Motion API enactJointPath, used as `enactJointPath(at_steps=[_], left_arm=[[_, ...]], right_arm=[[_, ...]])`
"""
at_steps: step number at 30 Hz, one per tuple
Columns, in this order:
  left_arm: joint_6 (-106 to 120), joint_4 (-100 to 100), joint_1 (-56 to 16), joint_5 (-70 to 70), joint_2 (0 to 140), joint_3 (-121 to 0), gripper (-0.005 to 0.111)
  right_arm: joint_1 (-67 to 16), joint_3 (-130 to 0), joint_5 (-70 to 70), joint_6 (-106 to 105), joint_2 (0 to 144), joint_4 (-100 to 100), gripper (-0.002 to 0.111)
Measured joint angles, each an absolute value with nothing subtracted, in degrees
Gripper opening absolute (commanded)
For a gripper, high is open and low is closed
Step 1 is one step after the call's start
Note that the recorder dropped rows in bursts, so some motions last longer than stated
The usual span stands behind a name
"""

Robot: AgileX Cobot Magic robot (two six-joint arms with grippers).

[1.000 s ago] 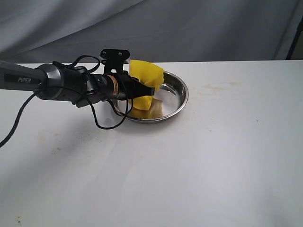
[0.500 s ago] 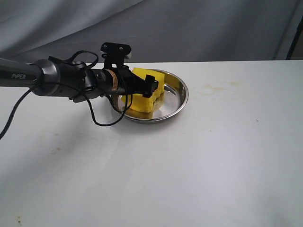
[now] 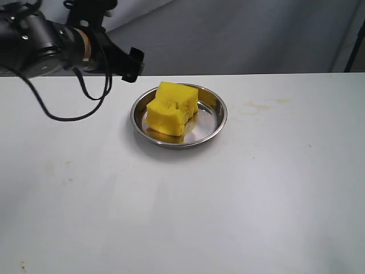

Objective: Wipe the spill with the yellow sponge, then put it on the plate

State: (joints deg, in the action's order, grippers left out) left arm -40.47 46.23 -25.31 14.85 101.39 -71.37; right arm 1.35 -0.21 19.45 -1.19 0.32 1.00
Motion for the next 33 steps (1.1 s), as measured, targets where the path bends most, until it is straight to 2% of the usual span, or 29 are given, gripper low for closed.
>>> enactJointPath(at_steps=[13,25,33], left_arm=[[-39.9,50.4,-25.3,28.4,63.4,-51.1,0.104],[-39.8,50.4,-25.3,30.3,42.2,-41.5,0.104],[-39.8,50.4,-25.3,30.8,33.0,-36.2,0.104]], right_arm=[[1.3,-0.2,19.4,-1.2,0.3,1.0,0.0],[1.3,-0.2,19.4,-1.2,0.3,1.0,0.0],[1.3,-0.2,19.4,-1.2,0.3,1.0,0.0]])
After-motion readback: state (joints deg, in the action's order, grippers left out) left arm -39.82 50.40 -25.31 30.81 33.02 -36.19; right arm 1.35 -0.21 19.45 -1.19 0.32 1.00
